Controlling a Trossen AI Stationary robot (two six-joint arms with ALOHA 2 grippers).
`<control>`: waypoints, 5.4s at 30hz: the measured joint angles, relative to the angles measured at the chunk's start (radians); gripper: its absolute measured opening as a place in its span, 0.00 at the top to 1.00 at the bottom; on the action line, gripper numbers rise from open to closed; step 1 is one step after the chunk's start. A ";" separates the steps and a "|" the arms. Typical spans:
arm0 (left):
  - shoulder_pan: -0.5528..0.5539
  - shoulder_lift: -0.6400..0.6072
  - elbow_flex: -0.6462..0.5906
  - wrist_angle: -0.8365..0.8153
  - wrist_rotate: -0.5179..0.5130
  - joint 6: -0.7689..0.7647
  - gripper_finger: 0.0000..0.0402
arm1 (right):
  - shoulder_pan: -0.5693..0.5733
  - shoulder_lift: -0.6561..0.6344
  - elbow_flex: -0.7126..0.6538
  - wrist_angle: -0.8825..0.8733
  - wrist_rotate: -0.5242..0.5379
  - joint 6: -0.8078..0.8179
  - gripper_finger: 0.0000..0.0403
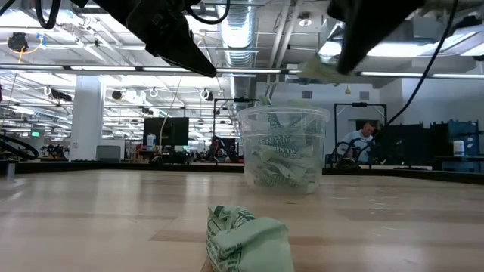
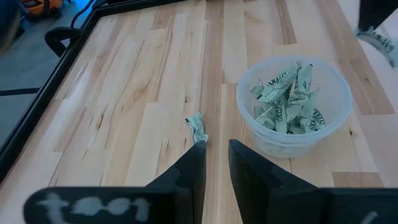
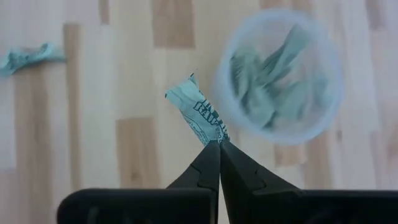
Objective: Pick and place Stevia / Truvia into bins
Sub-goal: Put the stevia packet into the transparent container
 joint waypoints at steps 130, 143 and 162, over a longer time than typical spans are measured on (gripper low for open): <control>-0.280 0.820 0.632 -0.165 0.556 0.399 0.67 | 0.431 -0.150 -0.462 0.009 0.404 0.831 1.00; -0.276 0.809 0.634 -0.223 0.514 0.308 0.97 | 0.431 -0.150 -0.462 0.013 0.404 0.832 1.00; -0.210 0.489 0.631 -0.570 -0.010 0.325 0.99 | 0.431 -0.150 -0.462 0.017 0.404 0.832 1.00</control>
